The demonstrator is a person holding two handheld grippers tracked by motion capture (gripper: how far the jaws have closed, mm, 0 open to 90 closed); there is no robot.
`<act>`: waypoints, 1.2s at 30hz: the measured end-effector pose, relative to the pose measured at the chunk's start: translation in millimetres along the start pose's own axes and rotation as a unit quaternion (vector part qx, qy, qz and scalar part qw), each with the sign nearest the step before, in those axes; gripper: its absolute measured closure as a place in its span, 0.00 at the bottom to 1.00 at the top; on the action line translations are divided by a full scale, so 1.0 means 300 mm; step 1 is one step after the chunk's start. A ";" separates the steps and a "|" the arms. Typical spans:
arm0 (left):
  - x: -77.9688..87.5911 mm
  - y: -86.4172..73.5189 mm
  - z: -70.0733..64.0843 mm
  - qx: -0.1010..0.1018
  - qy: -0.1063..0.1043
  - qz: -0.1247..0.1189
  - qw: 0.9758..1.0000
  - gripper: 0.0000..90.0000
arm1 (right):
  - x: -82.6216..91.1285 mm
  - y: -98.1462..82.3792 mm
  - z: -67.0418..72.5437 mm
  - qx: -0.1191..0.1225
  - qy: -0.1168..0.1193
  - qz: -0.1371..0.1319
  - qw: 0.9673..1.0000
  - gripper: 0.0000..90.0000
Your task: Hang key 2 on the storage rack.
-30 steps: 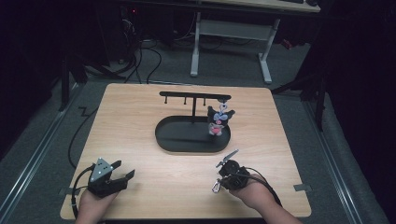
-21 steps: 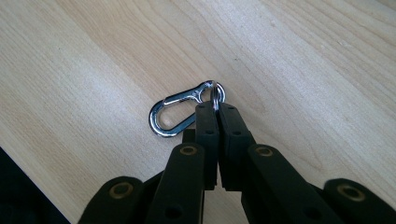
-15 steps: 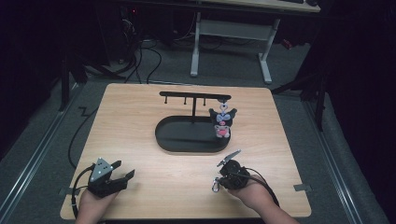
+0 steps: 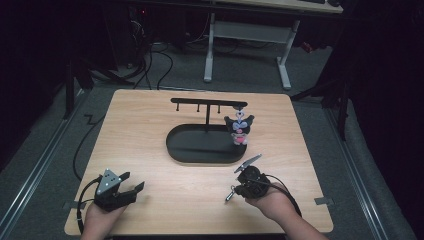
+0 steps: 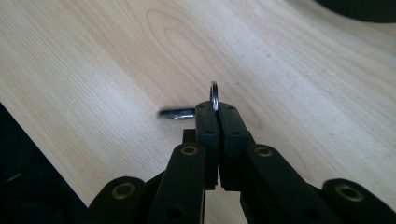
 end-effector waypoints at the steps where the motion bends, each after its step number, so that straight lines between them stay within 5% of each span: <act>1: 0.000 0.000 0.000 0.000 0.000 0.000 1.000 0.37 | 0.000 0.000 0.000 0.000 0.000 0.000 1.000 0.99; 17: -0.002 -0.003 0.003 0.003 -0.002 -0.003 1.000 0.37 | 0.147 0.112 -0.024 -0.003 -0.013 -0.010 1.000 0.99; 36: 0.020 -0.018 0.007 0.001 0.002 0.000 1.000 0.37 | 0.209 0.254 -0.030 0.009 -0.011 -0.002 1.000 0.99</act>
Point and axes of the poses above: each handheld gripper's, and its own axes: x roughly backward along the jaws, y roughly out of its top, z roughly to its left, the point moved 8 cm from there along -x, roughly forward along the jaws, and after that the axes turned 8 degrees about -x, right-handed, at the moved point
